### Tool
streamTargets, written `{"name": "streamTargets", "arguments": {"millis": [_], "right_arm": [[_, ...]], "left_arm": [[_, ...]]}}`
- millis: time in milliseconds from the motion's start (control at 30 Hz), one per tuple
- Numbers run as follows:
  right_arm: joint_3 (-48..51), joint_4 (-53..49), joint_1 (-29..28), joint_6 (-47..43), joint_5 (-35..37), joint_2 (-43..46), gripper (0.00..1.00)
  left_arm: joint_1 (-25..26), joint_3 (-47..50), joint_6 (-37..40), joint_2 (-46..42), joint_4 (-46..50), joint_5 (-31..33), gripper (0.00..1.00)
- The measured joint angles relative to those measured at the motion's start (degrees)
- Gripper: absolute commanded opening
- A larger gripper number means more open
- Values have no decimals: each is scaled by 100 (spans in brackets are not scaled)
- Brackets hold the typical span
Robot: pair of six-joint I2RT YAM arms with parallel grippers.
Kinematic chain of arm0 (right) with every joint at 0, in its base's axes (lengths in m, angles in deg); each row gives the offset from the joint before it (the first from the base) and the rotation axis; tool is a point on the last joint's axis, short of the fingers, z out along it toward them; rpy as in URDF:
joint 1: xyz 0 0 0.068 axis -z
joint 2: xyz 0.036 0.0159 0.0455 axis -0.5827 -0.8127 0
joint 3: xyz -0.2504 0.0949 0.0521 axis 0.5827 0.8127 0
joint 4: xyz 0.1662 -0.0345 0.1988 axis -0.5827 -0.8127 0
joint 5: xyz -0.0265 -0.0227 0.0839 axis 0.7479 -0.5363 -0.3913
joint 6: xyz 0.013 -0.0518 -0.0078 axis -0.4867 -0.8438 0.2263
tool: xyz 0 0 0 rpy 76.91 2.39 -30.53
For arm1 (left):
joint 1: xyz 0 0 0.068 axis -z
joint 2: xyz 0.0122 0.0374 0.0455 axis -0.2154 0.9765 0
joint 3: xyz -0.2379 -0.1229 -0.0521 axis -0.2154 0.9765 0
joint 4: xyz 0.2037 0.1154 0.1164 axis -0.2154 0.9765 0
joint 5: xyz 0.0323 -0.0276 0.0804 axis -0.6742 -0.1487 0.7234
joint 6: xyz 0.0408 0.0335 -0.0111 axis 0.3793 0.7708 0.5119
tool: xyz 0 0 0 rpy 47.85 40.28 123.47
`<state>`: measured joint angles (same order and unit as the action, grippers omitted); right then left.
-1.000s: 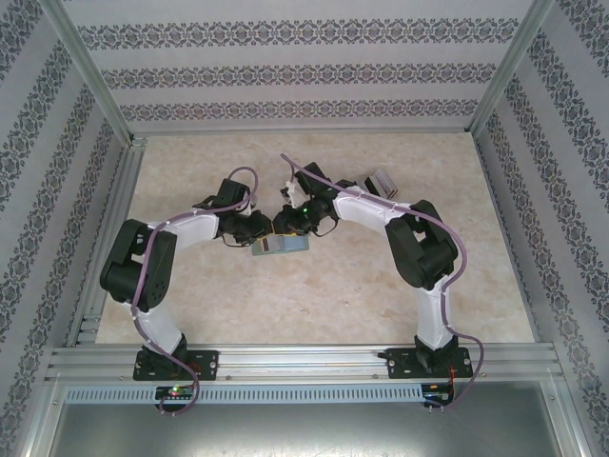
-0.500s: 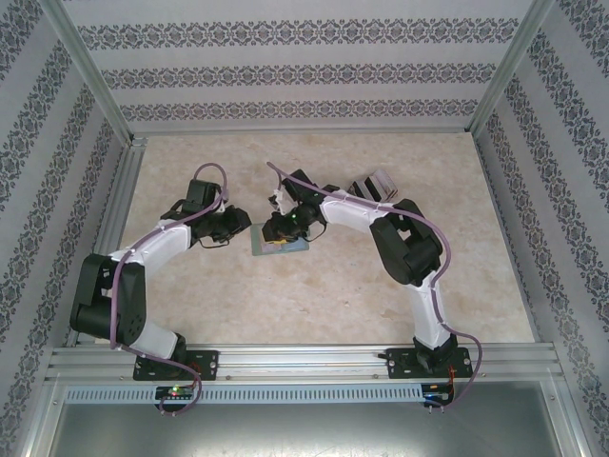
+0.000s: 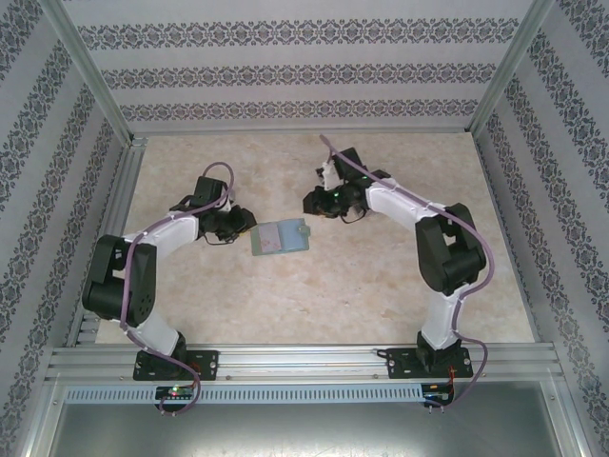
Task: Put the credit cards into the card holder
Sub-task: Pick up the credit card from the storage box.
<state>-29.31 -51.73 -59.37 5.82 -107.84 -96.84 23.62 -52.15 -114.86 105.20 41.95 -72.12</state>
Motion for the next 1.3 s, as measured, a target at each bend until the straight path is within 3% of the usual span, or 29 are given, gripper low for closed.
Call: {"name": "streamTargets", "arguments": {"millis": [333,533,867,1300], "right_arm": [[146,-535,1342,-656,1058,616,36],[146,-981,1803,-1080,1823,769,42],[-444,-1593,1956,-1676,3049,780,51],[-1639,-1899,1963,-2142,2949,-599,51]], "left_arm": [[748,-1963,-2,1419,-7,-168,34],[1222,-3377,-9,2507,55,-380,37],[1687,-5499,-68,3932,619,-608,40],[2122,-7252,-299,5123,1331,-780,41]]}}
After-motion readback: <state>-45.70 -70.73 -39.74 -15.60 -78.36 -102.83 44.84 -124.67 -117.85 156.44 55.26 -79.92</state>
